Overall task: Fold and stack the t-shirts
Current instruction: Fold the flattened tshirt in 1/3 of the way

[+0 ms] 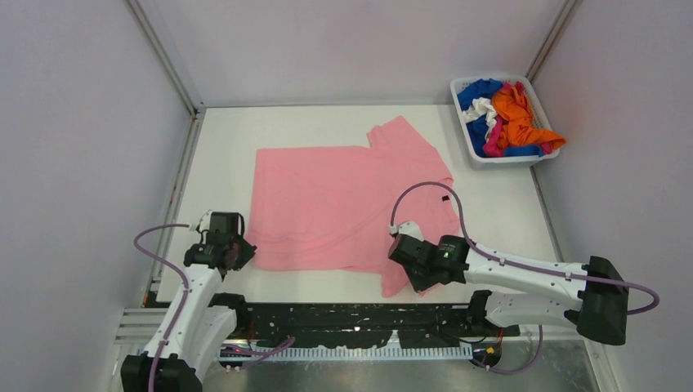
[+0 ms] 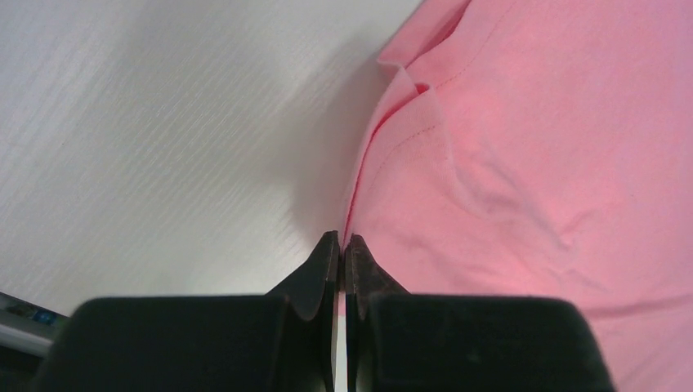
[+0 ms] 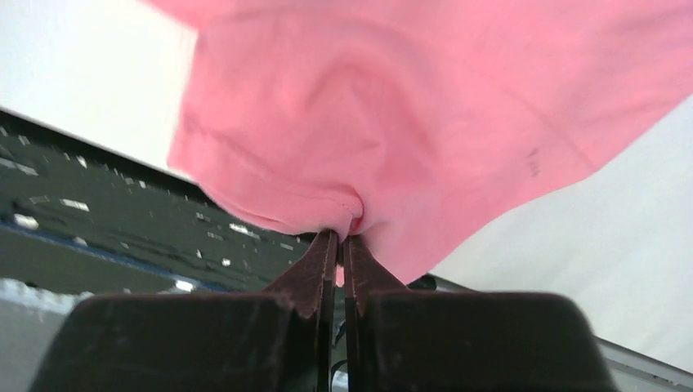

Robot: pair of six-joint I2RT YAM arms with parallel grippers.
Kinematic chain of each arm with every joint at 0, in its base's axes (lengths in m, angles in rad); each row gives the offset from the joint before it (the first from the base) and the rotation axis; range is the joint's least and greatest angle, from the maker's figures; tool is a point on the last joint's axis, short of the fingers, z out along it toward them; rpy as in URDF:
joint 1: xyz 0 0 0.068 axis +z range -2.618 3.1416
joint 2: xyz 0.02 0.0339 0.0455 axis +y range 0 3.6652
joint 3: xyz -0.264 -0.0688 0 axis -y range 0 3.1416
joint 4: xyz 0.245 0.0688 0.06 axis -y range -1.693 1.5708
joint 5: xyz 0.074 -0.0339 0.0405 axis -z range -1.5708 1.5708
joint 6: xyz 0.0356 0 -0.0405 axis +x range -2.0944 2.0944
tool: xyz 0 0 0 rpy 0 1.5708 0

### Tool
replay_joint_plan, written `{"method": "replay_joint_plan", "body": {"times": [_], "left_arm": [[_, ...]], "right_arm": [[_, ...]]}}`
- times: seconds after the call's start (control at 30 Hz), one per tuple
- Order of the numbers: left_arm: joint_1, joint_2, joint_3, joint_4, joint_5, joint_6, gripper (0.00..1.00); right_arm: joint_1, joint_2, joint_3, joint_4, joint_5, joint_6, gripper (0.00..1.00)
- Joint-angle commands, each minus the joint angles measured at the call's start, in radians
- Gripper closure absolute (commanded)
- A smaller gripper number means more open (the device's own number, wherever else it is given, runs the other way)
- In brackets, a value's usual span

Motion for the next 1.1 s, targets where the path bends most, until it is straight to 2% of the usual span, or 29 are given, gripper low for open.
{"method": "replay_joint_plan", "body": {"times": [0.0,0.2,0.5,0.77,1.07], "left_arm": [[0.005,0.024,0.069,-0.018,0.033,0.012,1.00],[0.005,0.149,0.169,-0.013,0.066,0.015,1.00],[0.005,0.374,0.346,-0.017,0.069,0.009,1.00],[0.009,0.577,0.521,-0.019,0.021,0.015,1.00],[0.057,0.810,0.700,0.002,0.027,0.021,1.00]], "right_arm": [[-0.087,-0.020,0.098,-0.009,0.116,-0.065,0.95],[-0.263,-0.026,0.172,0.063,0.090,-0.200,0.95],[-0.471,0.074,0.313,0.148,0.040,-0.371,0.95],[-0.601,0.239,0.451,0.231,-0.023,-0.472,0.95],[-0.753,0.535,0.688,0.270,-0.077,-0.550,0.95]]}}
